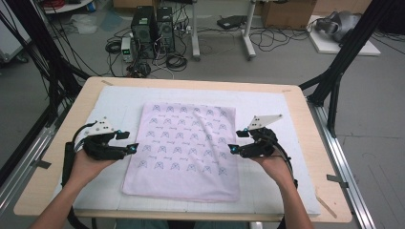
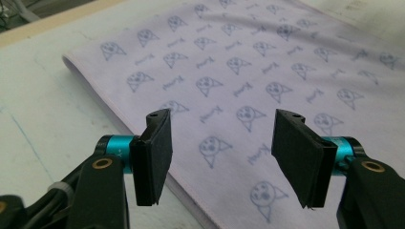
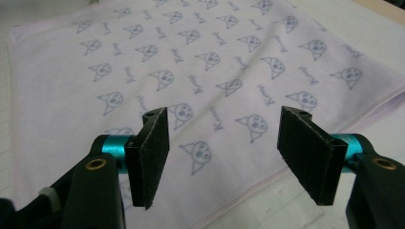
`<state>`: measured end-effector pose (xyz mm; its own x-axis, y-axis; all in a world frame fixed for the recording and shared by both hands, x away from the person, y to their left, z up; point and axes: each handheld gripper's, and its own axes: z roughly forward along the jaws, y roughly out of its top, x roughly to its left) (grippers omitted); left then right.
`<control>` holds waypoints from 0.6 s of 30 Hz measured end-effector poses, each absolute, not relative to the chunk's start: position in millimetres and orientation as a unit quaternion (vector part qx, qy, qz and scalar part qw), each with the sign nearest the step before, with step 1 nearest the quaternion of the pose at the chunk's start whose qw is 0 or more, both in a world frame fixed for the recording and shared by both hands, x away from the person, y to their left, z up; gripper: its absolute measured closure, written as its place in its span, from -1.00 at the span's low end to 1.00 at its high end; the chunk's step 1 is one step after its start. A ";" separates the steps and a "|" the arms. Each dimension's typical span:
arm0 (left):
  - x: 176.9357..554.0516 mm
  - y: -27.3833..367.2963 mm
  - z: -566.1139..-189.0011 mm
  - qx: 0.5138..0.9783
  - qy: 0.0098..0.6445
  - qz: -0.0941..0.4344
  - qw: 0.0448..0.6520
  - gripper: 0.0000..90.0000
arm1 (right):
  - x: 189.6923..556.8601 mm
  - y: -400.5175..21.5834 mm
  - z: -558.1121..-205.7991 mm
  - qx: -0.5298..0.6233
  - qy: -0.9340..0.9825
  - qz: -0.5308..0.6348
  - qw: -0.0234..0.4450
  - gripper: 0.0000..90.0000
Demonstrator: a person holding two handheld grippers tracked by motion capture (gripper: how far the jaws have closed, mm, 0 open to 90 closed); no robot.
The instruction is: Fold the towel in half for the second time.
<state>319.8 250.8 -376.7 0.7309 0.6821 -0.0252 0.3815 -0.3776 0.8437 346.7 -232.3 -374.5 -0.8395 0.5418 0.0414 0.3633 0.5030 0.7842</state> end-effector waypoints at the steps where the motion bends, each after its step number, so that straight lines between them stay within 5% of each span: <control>1: 322.6 250.7 -373.8 0.813 0.327 0.170 0.450 -0.12 | 350.1 -232.3 -372.9 0.264 0.861 0.422 0.107 -0.22; 9: 366.5 250.4 -358.0 0.803 0.357 0.174 0.445 -0.11 | 390.3 -233.9 -356.3 0.283 0.856 0.414 0.128 -0.22; 18: 406.3 248.8 -392.5 0.802 0.397 0.176 0.409 0.04 | 426.2 -235.6 -395.6 0.330 0.855 0.380 0.125 -0.21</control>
<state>406.3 248.8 -392.5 0.6233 0.7809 -0.0414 0.4919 -0.3503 0.7971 426.2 -235.6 -395.6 -0.7506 0.6598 0.0365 0.4697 0.4938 0.7318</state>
